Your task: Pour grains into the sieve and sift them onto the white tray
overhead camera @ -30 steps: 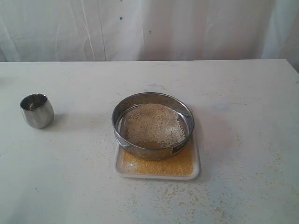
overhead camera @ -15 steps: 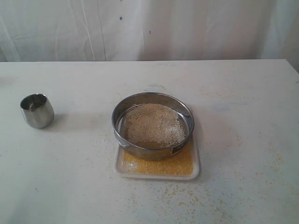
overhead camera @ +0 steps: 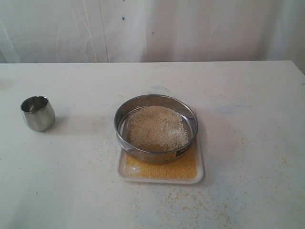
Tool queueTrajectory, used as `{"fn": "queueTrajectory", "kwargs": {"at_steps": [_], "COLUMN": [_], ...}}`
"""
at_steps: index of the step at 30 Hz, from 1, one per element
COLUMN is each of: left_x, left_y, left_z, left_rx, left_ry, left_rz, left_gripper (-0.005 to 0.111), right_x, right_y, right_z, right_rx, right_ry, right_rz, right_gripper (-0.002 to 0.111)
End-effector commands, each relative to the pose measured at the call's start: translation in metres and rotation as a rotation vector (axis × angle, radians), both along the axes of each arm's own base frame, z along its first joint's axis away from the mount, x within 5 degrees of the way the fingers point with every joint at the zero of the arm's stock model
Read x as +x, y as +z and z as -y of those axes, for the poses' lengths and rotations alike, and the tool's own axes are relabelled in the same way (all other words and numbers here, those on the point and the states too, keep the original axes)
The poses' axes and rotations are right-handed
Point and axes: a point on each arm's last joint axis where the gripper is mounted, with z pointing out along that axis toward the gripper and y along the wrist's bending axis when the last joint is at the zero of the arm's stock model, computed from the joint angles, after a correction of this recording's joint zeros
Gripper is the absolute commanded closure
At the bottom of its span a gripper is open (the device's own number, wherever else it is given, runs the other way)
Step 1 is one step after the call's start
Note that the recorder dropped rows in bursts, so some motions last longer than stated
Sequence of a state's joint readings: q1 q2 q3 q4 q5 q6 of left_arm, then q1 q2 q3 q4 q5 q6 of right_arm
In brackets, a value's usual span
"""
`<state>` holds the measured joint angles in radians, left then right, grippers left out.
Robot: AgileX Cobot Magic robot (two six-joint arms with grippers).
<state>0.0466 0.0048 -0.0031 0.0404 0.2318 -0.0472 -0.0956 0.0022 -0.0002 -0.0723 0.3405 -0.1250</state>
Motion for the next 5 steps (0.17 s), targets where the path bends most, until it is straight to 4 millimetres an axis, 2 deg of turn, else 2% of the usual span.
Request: {"fn": "queueTrajectory", "kwargs": {"at_steps": [1,5], "left_x": [-0.0001,-0.0001], "left_y": [-0.0004,-0.0004], "left_z": [0.0003,0.0003], "left_rx": [-0.01,-0.01], "left_ry": [0.001,0.001], "left_rz": [0.006,0.006], "left_gripper": [0.107,0.107], "right_x": [-0.0001,-0.0001], "right_y": [0.0004,0.0004], "right_z": [0.0004,0.0004], "right_rx": [-0.015,-0.015], "right_ry": [-0.003,-0.003], "right_rz": [0.005,0.005], "right_gripper": [0.108,0.108]}}
